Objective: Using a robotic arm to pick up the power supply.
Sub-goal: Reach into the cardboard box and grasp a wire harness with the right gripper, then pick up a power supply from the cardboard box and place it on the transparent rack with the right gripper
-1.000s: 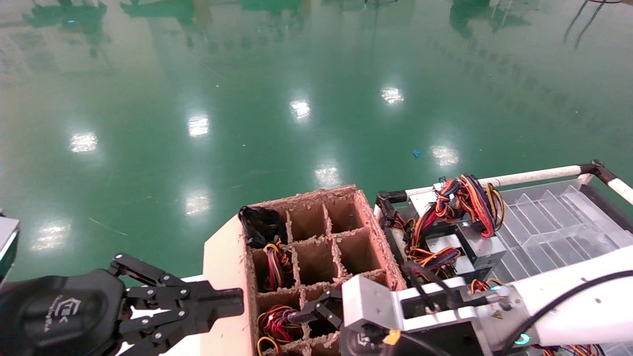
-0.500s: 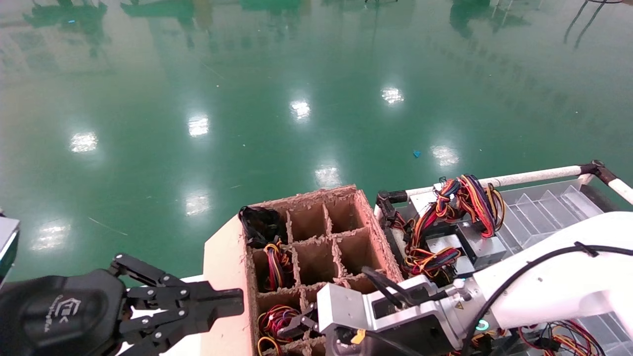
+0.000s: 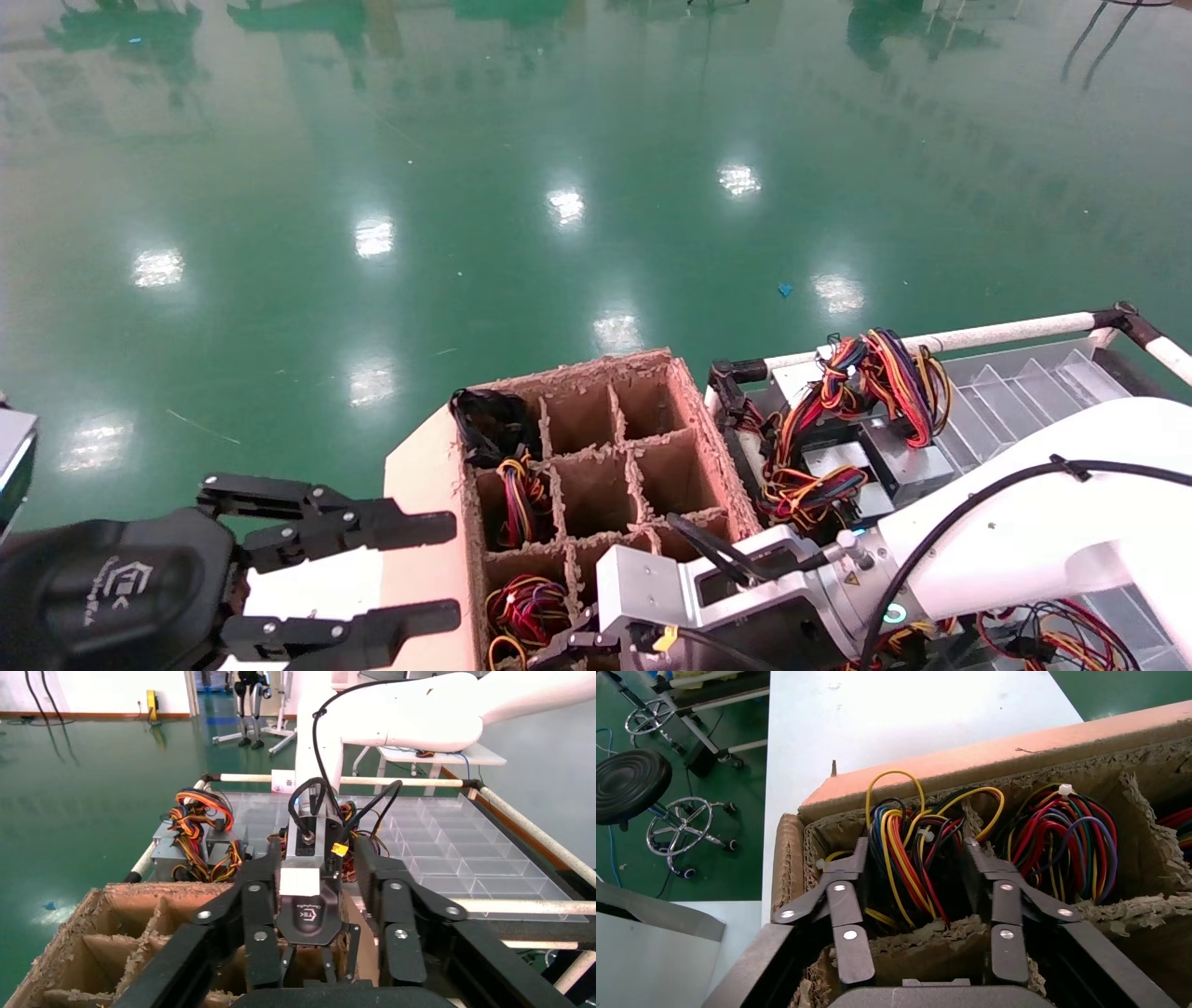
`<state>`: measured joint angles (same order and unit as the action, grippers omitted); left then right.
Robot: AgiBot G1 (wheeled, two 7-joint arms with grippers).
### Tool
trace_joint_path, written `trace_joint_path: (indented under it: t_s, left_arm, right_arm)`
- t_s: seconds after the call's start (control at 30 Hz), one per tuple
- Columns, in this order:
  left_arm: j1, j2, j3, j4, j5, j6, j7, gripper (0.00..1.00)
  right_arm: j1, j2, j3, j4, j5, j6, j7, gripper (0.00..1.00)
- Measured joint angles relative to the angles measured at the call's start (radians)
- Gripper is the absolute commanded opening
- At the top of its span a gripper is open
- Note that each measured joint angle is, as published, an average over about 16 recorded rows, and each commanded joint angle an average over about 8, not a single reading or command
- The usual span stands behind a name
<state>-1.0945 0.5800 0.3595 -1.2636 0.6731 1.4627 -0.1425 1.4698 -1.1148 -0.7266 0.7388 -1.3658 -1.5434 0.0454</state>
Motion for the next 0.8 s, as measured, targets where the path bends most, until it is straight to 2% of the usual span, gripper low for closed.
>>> trace_joint_path:
  t_s: [0.43,0.8]
  left_arm:
    - [0.000,0.000,0.000,0.000,0.000,0.000,0.000,1.00]
    - [0.000,0.000,0.000,0.000,0.000,0.000,0.000,1.00]
  right_arm:
    - [0.003,0.003,-0.004,-0.028,0.014,-0.004,-0.006,0.00]
    - [-0.010,0.049,0.015,-0.029,0.103,-0.025,-0.016,0.00]
